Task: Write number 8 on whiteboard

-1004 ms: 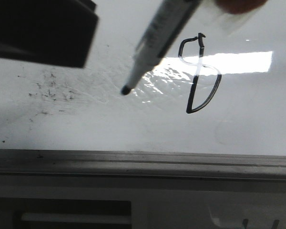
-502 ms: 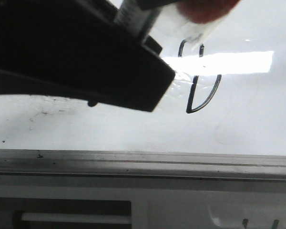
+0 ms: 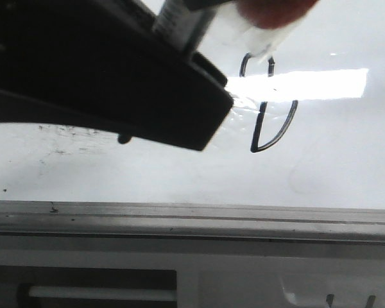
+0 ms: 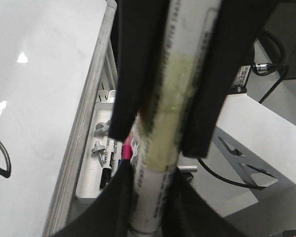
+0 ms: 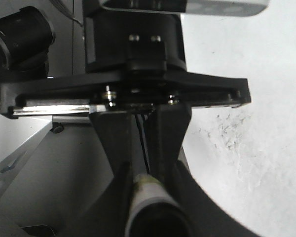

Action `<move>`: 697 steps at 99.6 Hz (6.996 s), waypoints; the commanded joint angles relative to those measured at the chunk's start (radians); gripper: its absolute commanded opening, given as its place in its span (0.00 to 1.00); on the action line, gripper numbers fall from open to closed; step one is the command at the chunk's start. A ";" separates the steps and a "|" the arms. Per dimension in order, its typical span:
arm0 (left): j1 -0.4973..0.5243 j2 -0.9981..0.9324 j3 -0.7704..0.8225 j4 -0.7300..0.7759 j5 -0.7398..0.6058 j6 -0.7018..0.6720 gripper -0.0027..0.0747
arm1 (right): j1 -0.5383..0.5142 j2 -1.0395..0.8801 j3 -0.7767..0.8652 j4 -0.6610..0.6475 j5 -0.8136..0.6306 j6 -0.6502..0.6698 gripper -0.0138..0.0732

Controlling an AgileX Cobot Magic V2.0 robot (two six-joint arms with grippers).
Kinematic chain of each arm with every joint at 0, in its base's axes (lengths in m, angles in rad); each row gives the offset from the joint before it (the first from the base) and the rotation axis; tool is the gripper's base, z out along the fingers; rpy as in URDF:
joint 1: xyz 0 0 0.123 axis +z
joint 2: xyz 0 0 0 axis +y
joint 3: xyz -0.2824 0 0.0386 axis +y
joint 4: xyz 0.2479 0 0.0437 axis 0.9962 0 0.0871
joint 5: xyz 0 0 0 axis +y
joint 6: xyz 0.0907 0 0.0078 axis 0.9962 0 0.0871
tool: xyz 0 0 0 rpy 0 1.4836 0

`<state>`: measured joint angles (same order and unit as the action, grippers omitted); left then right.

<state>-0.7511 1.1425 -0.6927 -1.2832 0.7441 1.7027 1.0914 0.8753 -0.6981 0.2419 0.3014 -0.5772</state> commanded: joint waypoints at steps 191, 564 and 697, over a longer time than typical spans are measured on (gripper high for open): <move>-0.118 0.213 -0.038 -0.581 -0.960 -0.239 0.01 | -0.352 -0.380 0.057 0.007 0.040 0.033 0.10; 0.534 -1.142 0.726 1.188 -0.618 -1.628 0.01 | -0.352 -0.636 0.261 -0.132 -0.035 0.063 0.11; 0.534 -1.144 0.726 1.188 -0.475 -1.630 0.01 | -0.352 -0.637 0.275 -0.137 -0.026 0.063 0.11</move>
<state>-0.2171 -0.0001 0.0009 -0.0936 0.3273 0.0829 0.7443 0.2327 -0.4097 0.1140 0.3491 -0.5140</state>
